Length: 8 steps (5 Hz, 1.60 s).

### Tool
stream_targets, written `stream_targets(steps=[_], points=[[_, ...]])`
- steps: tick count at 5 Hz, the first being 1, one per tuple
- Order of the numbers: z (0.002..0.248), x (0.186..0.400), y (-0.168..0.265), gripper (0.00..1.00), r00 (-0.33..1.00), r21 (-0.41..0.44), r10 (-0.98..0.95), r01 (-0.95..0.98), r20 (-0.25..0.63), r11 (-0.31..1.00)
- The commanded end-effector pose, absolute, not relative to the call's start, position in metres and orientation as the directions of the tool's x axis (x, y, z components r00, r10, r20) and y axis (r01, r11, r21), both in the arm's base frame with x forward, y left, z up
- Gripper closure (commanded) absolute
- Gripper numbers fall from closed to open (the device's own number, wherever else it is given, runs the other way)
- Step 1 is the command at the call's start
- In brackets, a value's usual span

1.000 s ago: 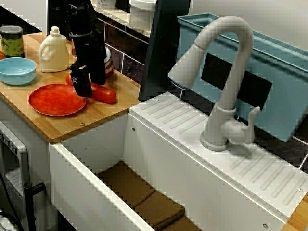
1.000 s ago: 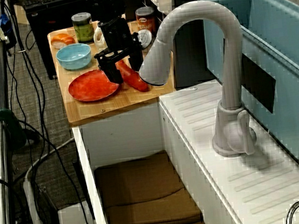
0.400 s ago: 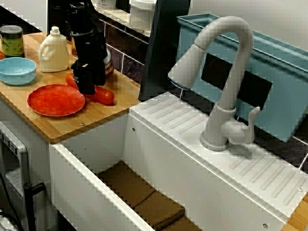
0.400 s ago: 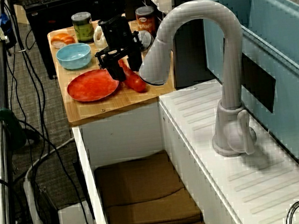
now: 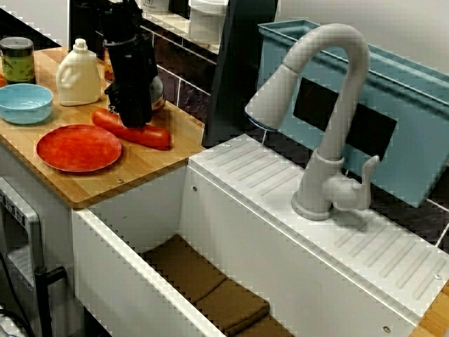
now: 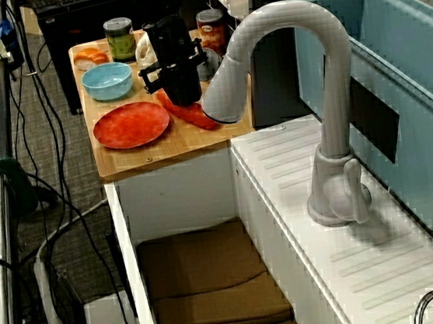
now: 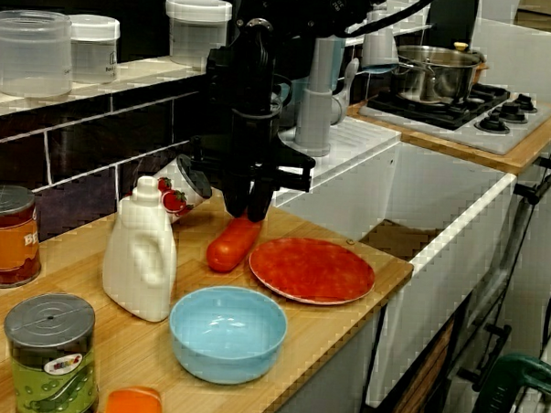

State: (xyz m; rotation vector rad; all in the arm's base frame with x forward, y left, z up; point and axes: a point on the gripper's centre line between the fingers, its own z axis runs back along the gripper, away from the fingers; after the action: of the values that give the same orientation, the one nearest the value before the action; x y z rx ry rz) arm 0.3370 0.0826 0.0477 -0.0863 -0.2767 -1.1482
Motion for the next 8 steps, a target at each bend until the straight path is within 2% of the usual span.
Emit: stream_targets(steps=[1,2,3,5,8], points=[[0.060,0.342,0.089,1.00,0.387,0.099,-0.883,0.900,0.265,0.424],[0.062,0.341,0.089,1.00,0.388,0.102,-0.882,0.899,0.267,0.427],[0.064,0.339,0.090,0.00,0.397,0.119,-0.879,0.891,0.264,0.439],[0.064,0.339,0.090,0.00,0.405,0.118,-0.874,0.887,0.268,0.447],[0.052,0.340,0.084,0.00,0.410,0.110,-0.878,0.888,0.247,0.446]])
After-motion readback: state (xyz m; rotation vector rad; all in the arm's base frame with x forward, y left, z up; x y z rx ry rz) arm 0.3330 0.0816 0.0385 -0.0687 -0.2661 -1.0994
